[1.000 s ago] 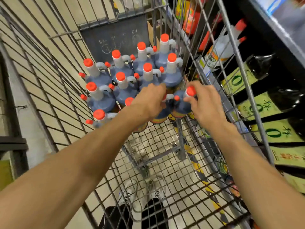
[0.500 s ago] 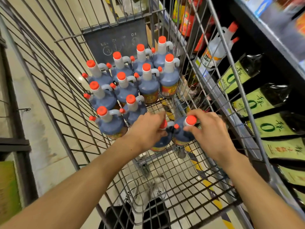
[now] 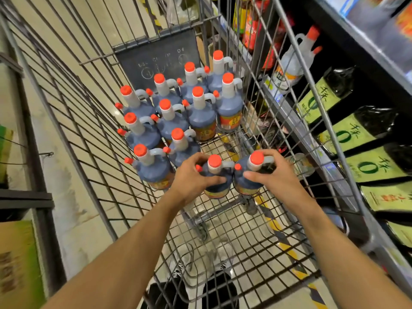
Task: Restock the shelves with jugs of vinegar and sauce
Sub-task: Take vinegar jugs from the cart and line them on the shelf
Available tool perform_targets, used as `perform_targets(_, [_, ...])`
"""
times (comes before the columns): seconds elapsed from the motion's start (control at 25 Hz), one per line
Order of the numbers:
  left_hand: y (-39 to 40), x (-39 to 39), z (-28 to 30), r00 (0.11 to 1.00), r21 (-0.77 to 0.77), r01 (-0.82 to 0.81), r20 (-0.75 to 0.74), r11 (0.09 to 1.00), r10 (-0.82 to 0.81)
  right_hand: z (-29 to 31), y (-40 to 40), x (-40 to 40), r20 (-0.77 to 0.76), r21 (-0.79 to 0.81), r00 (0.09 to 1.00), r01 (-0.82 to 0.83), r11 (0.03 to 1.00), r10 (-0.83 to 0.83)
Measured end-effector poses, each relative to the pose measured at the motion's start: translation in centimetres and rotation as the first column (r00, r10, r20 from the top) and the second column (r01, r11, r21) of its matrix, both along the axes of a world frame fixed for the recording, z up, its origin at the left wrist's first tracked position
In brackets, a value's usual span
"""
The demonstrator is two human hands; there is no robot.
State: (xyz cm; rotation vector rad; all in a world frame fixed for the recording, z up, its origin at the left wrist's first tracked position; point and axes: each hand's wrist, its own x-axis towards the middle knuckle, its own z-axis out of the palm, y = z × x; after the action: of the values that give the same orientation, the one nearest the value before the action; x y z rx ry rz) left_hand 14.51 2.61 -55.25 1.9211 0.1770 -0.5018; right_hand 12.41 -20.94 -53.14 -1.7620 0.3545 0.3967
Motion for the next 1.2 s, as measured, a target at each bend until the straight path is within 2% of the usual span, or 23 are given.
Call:
perform_targets(0.04, [0.1, -0.2, -0.4, 0.998, -0.055, -0.042, -0.051, 0.998, 0.039, -0.7, 0.1, 0.0, -0.029, 0.026, 0.999, 0.032, 0.999, -0.032])
perform_targets(0.16, [0.0, -1.0, -1.4, 0.986, -0.128, -0.04, -0.163, 0.991, 0.019, -2.6, -0.1, -0.1, -0.113, 0.076, 0.992, 0.072, 0.994, -0.063])
perform_targets(0.32, [-0.4, -1.0, -2.1, 0.974, -0.21, -0.111, -0.216, 0.972, 0.064, -4.5, -0.4, -0.2, -0.149, 0.13, 0.988, 0.061, 0.99, -0.041])
perform_targets(0.56, [-1.0, -1.0, -1.9, 0.961, -0.123, -0.227, -0.192, 0.966, 0.202, -3.9, 0.2, -0.3, -0.054, -0.025, 0.989, 0.135, 0.991, -0.136])
perform_targets(0.68, [-1.3, -0.8, -0.8, 0.966, -0.124, -0.204, -0.186, 0.971, 0.18, -2.5, -0.1, -0.5, -0.031, -0.105, 0.988, 0.147, 0.984, -0.151])
perform_targets(0.8, [-1.2, -0.4, 2.0, 0.991, -0.097, -0.109, -0.093, 0.989, 0.1, 0.3, -1.0, -1.0, 0.028, -0.071, 0.99, 0.138, 0.988, -0.137])
perform_targets(0.92, [-0.8, -0.1, 6.8, 0.997, -0.12, -0.029, 0.06, 0.992, 0.037, 5.1, -1.0, -1.7, 0.159, -0.033, 0.977, 0.151, 0.988, -0.144])
perform_targets(1.04, [-0.6, -0.1, 12.1, 0.988, -0.202, 0.018, 0.157, 0.979, 0.015, 10.2, -0.2, -2.3, 0.259, 0.097, 0.932, 0.238, 0.966, -0.255])
perform_targets(1.2, [-0.8, -0.6, 19.8, 0.972, -0.308, 0.056, 0.235, 0.95, 0.018, 18.8, 0.9, -3.8, 0.384, 0.145, 0.851, 0.327, 0.934, -0.358])
